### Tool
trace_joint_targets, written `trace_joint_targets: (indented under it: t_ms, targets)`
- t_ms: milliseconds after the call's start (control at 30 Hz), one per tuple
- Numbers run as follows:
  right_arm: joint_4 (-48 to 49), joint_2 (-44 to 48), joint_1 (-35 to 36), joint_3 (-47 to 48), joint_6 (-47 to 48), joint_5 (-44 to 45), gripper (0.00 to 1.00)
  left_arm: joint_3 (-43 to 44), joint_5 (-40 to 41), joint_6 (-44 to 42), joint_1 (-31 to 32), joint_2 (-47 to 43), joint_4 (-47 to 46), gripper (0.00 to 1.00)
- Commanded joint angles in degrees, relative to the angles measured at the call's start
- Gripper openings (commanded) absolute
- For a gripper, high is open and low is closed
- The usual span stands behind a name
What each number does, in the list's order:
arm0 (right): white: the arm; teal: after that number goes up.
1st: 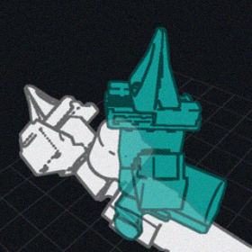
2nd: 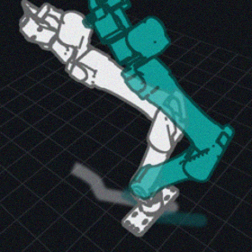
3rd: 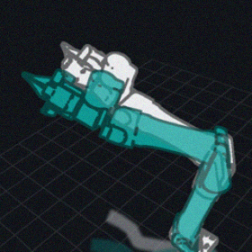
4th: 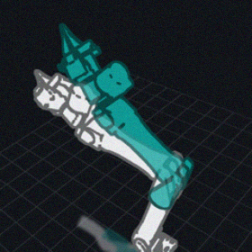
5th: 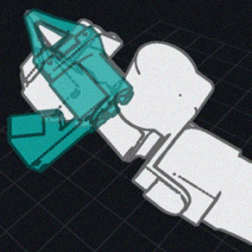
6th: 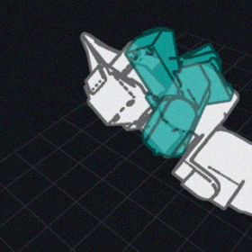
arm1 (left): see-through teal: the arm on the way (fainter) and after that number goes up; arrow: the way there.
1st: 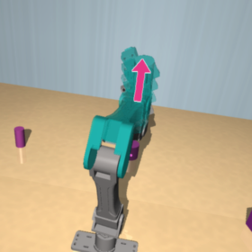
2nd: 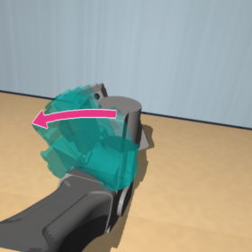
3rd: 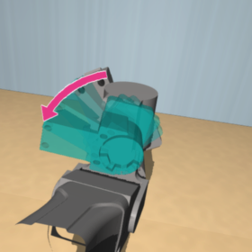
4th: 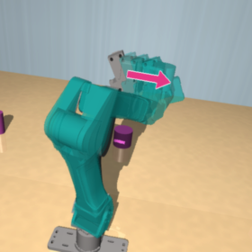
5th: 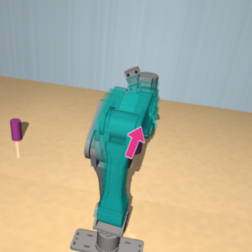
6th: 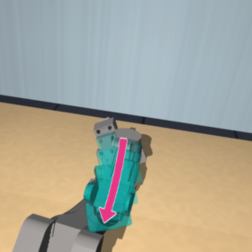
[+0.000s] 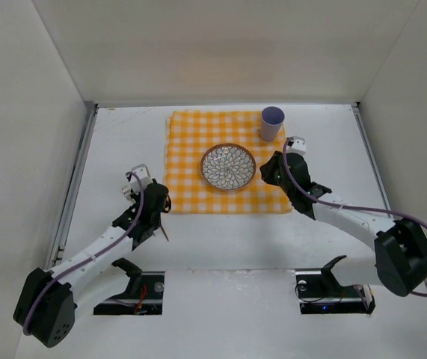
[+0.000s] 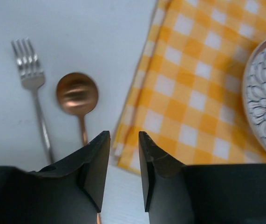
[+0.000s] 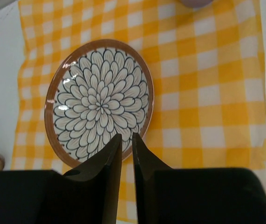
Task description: Set the dinner table for one person
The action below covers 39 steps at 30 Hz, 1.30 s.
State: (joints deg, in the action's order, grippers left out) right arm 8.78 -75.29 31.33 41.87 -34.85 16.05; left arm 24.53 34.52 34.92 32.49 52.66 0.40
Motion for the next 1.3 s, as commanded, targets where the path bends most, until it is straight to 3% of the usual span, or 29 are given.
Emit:
trace_joint_targets:
  t_ms: [0, 200, 700, 933, 1100, 1267]
  targets:
    - [7.8, 4.7, 1.5, -3.1, -0.7, 0.1, 0.23, 0.3, -1.6, 5.4, -1.0, 0.0, 12.5, 0.30]
    - [13.5, 4.3, 2.0, -8.2, -1.4, -0.5, 0.23, 3.9, -4.5, 7.3, -0.9, 9.3, 15.1, 0.31]
    - [13.2, 3.7, 2.6, -8.1, -1.8, -2.5, 0.27, 2.4, -4.7, 8.5, -2.8, 16.5, 10.9, 0.24]
    - [13.3, 6.2, 2.4, -9.1, -1.8, -2.3, 0.29, 2.2, -4.2, 7.1, -4.0, 13.2, 11.5, 0.06]
    - [13.2, 7.3, 2.1, -9.6, -1.4, -1.1, 0.41, 7.8, -2.7, 3.9, -4.2, 5.7, 17.4, 0.04]
    - [13.2, 9.1, 1.0, -10.5, -1.5, 0.7, 0.53, 16.6, -0.4, 2.4, 1.0, 4.2, 18.1, 0.04]
